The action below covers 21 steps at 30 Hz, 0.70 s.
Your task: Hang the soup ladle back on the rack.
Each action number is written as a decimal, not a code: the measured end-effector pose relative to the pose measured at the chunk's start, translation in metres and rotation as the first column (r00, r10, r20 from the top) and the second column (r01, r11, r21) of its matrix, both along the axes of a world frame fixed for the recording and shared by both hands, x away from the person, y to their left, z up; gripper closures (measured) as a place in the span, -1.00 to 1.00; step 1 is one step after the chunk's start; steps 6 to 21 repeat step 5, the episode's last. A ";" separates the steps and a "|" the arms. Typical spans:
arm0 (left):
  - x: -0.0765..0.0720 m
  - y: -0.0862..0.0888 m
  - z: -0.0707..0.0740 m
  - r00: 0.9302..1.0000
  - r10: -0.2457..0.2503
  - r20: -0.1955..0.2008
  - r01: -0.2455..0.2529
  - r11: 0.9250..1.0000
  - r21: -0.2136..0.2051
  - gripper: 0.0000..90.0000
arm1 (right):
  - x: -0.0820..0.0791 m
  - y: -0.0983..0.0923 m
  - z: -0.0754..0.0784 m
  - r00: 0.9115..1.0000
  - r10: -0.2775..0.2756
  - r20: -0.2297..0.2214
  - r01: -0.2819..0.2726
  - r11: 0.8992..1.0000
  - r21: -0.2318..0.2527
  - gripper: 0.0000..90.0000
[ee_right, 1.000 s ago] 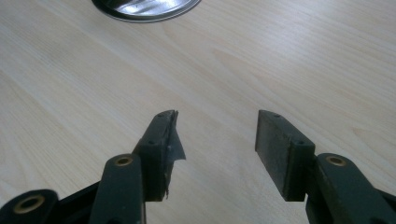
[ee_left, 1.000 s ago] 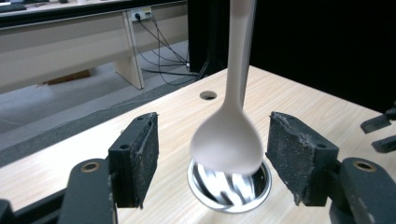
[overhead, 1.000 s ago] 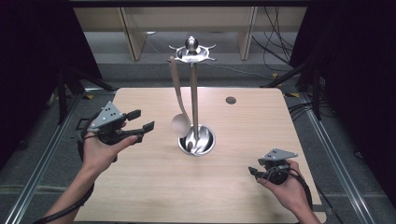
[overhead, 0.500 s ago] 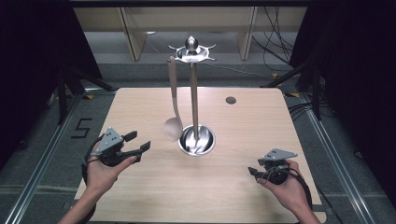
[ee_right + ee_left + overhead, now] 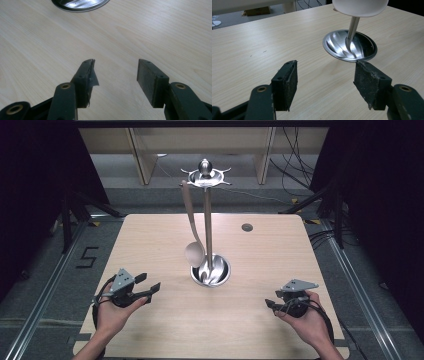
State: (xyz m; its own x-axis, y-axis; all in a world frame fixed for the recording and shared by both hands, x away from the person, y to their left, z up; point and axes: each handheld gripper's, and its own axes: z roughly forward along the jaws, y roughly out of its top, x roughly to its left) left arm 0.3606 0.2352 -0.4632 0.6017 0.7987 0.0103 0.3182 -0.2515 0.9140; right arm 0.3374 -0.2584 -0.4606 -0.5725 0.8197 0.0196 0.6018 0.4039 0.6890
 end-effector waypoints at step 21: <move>0.002 0.004 -0.004 0.999 0.018 -0.031 -0.019 1.000 -0.013 -0.21 | -0.002 0.001 0.002 1.000 -0.011 -0.015 0.011 1.000 0.010 0.07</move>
